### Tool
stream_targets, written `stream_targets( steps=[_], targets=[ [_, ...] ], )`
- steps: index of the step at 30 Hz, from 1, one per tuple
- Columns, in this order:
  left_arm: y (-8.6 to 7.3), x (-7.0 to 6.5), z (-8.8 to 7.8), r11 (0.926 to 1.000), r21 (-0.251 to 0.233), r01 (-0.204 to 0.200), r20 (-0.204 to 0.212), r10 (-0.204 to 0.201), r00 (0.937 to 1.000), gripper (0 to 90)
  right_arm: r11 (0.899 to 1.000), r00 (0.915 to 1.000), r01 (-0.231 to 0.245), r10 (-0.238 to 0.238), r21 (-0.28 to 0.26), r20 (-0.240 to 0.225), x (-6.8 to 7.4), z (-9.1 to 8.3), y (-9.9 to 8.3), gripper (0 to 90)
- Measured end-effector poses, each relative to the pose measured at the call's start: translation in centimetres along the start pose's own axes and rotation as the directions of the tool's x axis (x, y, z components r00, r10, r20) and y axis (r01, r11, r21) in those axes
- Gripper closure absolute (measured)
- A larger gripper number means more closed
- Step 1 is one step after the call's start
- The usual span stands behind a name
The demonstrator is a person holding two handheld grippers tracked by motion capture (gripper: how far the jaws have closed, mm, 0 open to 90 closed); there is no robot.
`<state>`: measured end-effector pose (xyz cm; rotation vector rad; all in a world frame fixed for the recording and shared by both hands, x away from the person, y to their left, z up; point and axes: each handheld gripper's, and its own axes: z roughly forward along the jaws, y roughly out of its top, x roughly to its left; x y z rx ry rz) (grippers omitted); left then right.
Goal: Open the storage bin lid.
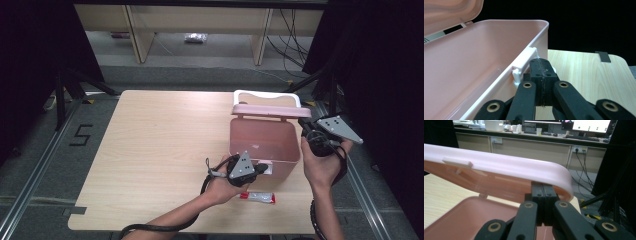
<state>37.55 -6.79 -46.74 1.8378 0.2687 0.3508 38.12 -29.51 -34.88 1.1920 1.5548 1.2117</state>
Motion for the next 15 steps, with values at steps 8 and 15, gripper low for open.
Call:
stream_targets(
  steps=[8,15],
  targets=[
    [0.0,0.0,0.0,1.0000,0.001,-0.001,-0.001,0.001,1.0000,89.8,1.000,0.9998,0.009,-0.008,-0.009,0.017,0.0,0.9,0.5,90.0],
    [0.0,0.0,0.0,1.0000,0.000,0.000,-0.001,0.000,1.0000,89.8,1.000,0.9997,-0.005,0.005,-0.005,0.025,0.0,1.5,0.8,90.0]
  ],
)
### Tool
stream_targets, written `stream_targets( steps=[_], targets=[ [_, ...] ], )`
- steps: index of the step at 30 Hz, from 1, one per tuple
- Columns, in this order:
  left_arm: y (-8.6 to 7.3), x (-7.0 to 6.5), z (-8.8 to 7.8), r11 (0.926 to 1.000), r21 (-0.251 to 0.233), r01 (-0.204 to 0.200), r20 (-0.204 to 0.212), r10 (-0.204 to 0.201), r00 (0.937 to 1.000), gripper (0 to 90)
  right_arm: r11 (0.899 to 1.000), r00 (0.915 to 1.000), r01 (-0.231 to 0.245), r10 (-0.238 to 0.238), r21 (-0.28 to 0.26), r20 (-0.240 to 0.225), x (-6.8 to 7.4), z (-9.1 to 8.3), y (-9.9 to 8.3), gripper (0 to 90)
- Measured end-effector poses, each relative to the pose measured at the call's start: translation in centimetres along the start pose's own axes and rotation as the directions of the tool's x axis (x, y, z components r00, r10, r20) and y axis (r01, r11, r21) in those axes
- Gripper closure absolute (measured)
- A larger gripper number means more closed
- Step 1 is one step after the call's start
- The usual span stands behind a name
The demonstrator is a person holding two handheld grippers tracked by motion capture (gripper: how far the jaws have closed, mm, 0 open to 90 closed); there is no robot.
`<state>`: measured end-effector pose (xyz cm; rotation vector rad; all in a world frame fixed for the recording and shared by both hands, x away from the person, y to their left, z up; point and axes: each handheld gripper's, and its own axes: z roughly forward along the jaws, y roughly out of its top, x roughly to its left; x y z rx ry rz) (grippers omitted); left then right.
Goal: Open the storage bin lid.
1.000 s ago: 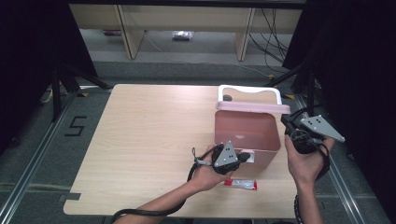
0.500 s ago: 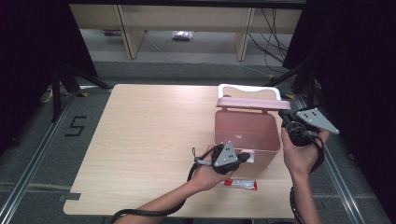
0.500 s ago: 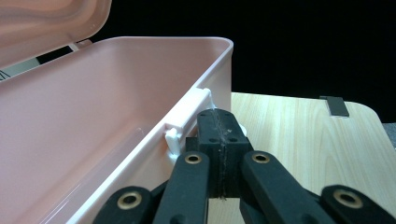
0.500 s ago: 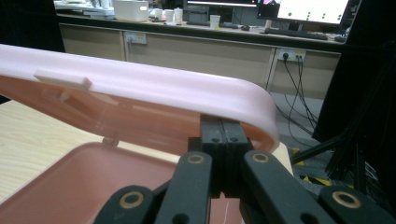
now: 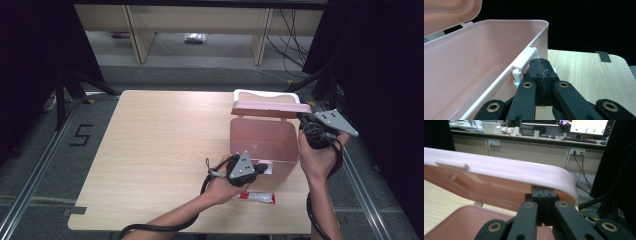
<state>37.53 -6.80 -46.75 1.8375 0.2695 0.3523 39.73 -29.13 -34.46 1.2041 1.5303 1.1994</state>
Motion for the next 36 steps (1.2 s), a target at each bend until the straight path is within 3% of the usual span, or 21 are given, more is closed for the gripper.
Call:
stream_targets(
  steps=[16,17,21,22,26,36],
  targets=[
    [0.0,0.0,0.0,1.0000,-0.003,0.000,-0.002,0.000,1.0000,89.8,1.000,0.9997,-0.019,0.020,-0.011,0.013,0.0,1.6,0.8,90.0],
    [0.0,0.0,0.0,1.0000,-0.002,-0.001,-0.001,0.001,1.0000,89.8,1.000,0.9999,0.004,-0.004,-0.019,0.009,-0.2,1.7,0.9,90.0],
    [0.0,0.0,0.0,1.0000,-0.003,0.000,-0.002,0.000,1.0000,89.8,1.000,0.9998,0.008,-0.007,-0.030,0.018,-0.2,2.0,1.0,90.0],
    [0.0,0.0,0.0,1.0000,-0.003,-0.001,-0.003,0.001,1.0000,89.8,1.000,0.9997,-0.018,0.018,-0.018,0.018,0.0,1.9,1.0,90.0],
    [0.0,0.0,0.0,1.0000,-0.004,-0.001,-0.004,0.001,1.0000,89.8,1.000,0.9998,0.001,-0.001,-0.019,0.020,-0.2,2.2,1.2,90.0],
    [0.0,-0.1,0.0,1.0000,-0.004,-0.001,-0.005,0.001,1.0000,89.8,1.000,0.9996,-0.012,0.013,-0.025,0.024,-0.2,2.6,1.4,90.0]
  ],
)
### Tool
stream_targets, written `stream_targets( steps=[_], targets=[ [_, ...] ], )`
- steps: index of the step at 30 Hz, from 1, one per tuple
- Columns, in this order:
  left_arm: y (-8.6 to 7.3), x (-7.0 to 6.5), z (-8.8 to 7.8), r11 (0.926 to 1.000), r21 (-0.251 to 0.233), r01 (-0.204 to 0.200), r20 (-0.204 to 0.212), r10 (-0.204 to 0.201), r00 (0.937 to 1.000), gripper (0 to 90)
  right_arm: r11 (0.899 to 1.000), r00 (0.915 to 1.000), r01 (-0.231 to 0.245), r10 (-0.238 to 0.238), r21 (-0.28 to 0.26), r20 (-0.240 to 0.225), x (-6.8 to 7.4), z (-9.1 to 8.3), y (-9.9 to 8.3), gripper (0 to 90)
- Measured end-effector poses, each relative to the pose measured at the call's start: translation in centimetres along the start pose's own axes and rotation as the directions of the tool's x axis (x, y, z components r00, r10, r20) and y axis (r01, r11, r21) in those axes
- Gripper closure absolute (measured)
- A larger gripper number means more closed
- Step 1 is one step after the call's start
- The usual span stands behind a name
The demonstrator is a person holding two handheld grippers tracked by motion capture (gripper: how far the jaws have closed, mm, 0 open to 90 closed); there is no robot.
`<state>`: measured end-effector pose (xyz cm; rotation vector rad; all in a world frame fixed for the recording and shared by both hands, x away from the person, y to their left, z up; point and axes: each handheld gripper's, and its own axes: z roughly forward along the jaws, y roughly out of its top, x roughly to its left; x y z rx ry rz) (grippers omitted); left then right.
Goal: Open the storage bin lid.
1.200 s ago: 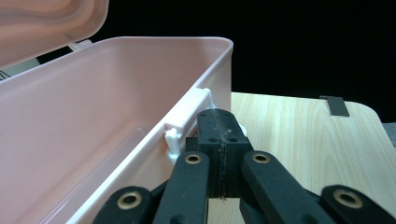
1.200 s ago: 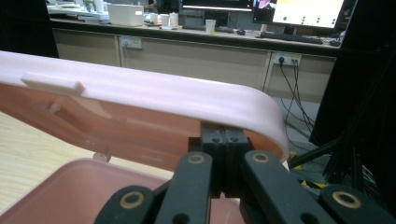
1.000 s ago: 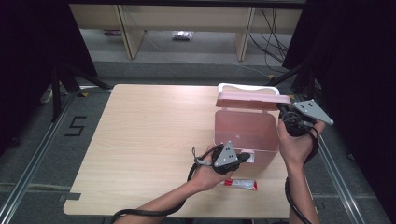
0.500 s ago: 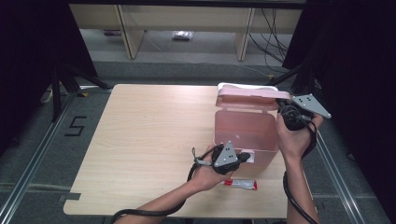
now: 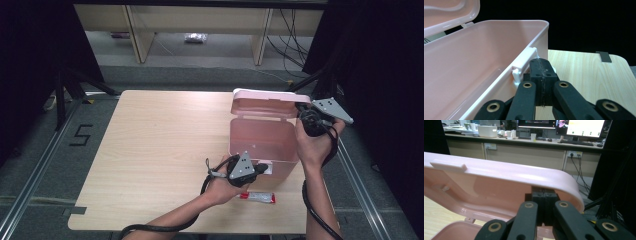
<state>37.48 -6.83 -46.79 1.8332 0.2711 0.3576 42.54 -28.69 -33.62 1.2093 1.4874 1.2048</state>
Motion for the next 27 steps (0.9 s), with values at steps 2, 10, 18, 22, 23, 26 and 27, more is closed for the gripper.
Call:
stream_targets(
  steps=[2,10,18,22,23,26,27],
  targets=[
    [0.0,0.0,0.0,1.0000,0.000,0.000,0.000,0.000,1.0000,89.8,1.000,1.0000,0.008,-0.008,-0.003,-0.005,0.0,0.2,0.0,90.0],
    [0.0,0.0,0.0,1.0000,0.000,-0.001,0.000,0.001,1.0000,89.8,1.000,0.9997,0.022,-0.022,0.003,0.010,0.0,0.7,0.0,90.0],
    [0.0,0.0,0.0,1.0000,0.001,0.001,-0.001,-0.001,1.0000,89.8,1.000,0.9998,0.016,-0.016,0.012,0.007,0.0,1.2,0.1,90.0],
    [0.0,0.0,0.0,1.0000,0.002,0.000,-0.001,0.000,1.0000,89.7,1.000,0.9996,0.020,-0.020,0.015,0.021,0.0,1.4,0.2,90.0],
    [0.0,0.0,0.0,1.0000,0.001,0.001,-0.001,-0.001,1.0000,89.7,1.000,0.9997,0.021,-0.021,0.011,0.013,0.0,1.6,0.2,90.0],
    [0.0,0.0,0.0,1.0000,0.001,0.001,-0.001,-0.001,1.0000,89.7,1.000,0.9997,0.014,-0.014,0.016,0.022,0.1,1.8,0.3,90.0],
    [0.0,0.0,0.0,1.0000,0.001,0.000,-0.001,0.000,1.0000,89.7,1.000,0.9996,0.018,-0.018,0.018,0.020,0.1,1.9,0.3,90.0]
  ],
)
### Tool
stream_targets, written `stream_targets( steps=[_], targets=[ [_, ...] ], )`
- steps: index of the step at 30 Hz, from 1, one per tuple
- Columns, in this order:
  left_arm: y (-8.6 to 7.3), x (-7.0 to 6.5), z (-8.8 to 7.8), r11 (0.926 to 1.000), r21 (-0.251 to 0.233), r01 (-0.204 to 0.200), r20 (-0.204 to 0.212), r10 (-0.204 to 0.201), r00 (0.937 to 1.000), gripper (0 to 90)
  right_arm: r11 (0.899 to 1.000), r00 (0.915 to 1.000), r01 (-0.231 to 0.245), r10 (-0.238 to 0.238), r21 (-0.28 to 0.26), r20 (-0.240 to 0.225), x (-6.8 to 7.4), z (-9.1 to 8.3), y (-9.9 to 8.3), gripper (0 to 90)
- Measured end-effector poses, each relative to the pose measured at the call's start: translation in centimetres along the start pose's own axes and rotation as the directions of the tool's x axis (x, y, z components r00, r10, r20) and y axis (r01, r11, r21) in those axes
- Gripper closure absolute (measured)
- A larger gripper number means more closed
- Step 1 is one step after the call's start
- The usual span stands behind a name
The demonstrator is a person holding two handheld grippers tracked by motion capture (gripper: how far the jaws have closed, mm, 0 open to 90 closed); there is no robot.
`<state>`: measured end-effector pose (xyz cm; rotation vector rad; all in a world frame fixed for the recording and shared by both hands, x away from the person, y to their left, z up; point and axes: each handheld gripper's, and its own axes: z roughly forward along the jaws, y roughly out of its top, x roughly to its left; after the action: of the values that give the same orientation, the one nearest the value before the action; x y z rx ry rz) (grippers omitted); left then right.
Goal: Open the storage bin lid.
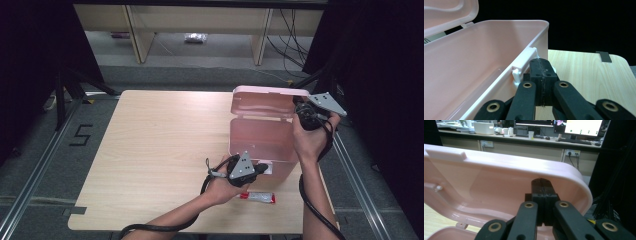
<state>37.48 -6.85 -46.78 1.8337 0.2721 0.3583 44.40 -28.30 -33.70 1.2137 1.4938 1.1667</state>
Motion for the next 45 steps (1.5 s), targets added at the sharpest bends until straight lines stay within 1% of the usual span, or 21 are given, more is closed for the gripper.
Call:
stream_targets(
  steps=[1,4,6,7,12,13,15,17,18,20,21,22,23,25,26,27,31,35,38,40,45],
  targets=[
    [0.0,0.0,0.0,1.0000,0.000,0.001,0.000,-0.001,1.0000,89.7,1.000,1.0000,0.007,-0.007,-0.002,0.001,0.0,0.1,0.0,90.0],
    [0.0,0.0,0.0,1.0000,0.001,0.000,-0.001,0.000,1.0000,89.7,1.000,1.0000,0.005,-0.005,0.009,-0.002,-0.1,0.3,0.0,90.0],
    [0.0,0.0,0.0,1.0000,0.001,0.000,0.000,0.000,1.0000,89.7,1.000,0.9999,-0.010,0.010,0.011,0.004,0.0,0.4,-0.1,90.0],
    [0.0,0.0,0.0,1.0000,0.001,0.001,0.000,-0.001,1.0000,89.7,1.000,1.0000,0.003,-0.003,0.010,0.002,-0.1,0.5,-0.1,90.0],
    [0.0,0.0,0.0,1.0000,0.002,-0.002,-0.002,0.002,1.0000,89.7,1.000,1.0000,-0.001,0.001,0.017,0.003,-0.1,0.8,-0.1,90.0],
    [0.0,0.0,0.0,1.0000,0.002,-0.002,-0.002,0.002,1.0000,89.7,1.000,0.9999,-0.014,0.014,0.022,0.005,0.0,0.9,-0.1,90.0],
    [0.0,0.0,0.0,1.0000,0.003,-0.002,-0.002,0.002,1.0000,89.7,1.000,1.0000,0.005,-0.005,0.014,0.004,-0.2,1.0,-0.1,90.0],
    [0.0,0.0,0.0,1.0000,0.003,-0.004,-0.001,0.004,1.0000,89.8,1.000,1.0000,-0.003,0.003,0.019,0.006,-0.1,1.1,-0.1,90.0],
    [0.0,0.0,0.0,1.0000,0.003,-0.002,-0.002,0.002,1.0000,89.7,1.000,1.0000,0.003,-0.003,0.019,0.007,-0.2,1.2,-0.2,90.0],
    [0.0,0.0,0.0,1.0000,0.004,-0.003,-0.002,0.004,1.0000,89.7,1.000,0.9999,-0.012,0.011,0.026,0.012,0.0,1.2,-0.2,90.0],
    [0.0,0.0,0.0,1.0000,0.006,-0.007,-0.002,0.007,1.0000,89.8,1.000,0.9999,0.008,-0.008,0.023,0.010,-0.1,1.3,-0.2,90.0],
    [0.0,0.0,0.0,0.9999,0.007,-0.008,-0.002,0.008,1.0000,89.7,1.000,1.0000,-0.003,0.003,0.027,0.005,-0.1,1.4,-0.3,90.0],
    [0.0,0.0,0.0,1.0000,0.006,-0.006,-0.003,0.006,1.0000,89.7,1.000,1.0000,0.004,-0.004,0.024,0.008,-0.2,1.4,-0.3,90.0],
    [0.0,0.0,0.0,0.9999,0.007,-0.007,-0.003,0.007,1.0000,89.7,1.000,0.9999,-0.005,0.004,0.030,0.010,-0.1,1.5,-0.3,90.0],
    [0.0,0.0,0.0,0.9999,0.007,-0.009,-0.003,0.009,1.0000,89.7,1.000,0.9998,0.014,-0.014,0.024,0.010,-0.3,1.6,-0.3,90.0],
    [0.1,0.0,0.0,0.9999,0.007,-0.008,-0.003,0.008,1.0000,89.7,0.999,1.0000,-0.005,0.004,0.034,0.008,-0.1,1.6,-0.3,90.0],
    [0.1,0.0,0.0,0.9999,0.007,-0.008,-0.003,0.008,1.0000,89.7,0.999,1.0000,0.003,-0.003,0.036,0.008,-0.3,1.7,-0.4,90.0],
    [0.0,0.0,0.0,1.0000,0.006,-0.007,-0.003,0.007,1.0000,89.8,0.999,0.9999,-0.015,0.015,0.045,0.006,-0.2,1.9,-0.4,90.0],
    [0.1,0.0,0.0,0.9999,0.007,-0.009,-0.003,0.009,1.0000,89.7,0.999,0.9999,-0.012,0.012,0.042,0.011,-0.2,2.0,-0.4,90.0],
    [0.1,0.0,0.0,0.9999,0.007,-0.008,-0.003,0.008,1.0000,89.7,0.999,0.9999,0.002,-0.002,0.041,0.012,-0.2,2.2,-0.5,90.0],
    [0.1,0.0,0.0,0.9999,0.008,-0.009,-0.003,0.009,1.0000,89.7,0.999,0.9999,-0.007,0.006,0.045,0.010,-0.1,2.4,-0.6,90.0]
  ],
)
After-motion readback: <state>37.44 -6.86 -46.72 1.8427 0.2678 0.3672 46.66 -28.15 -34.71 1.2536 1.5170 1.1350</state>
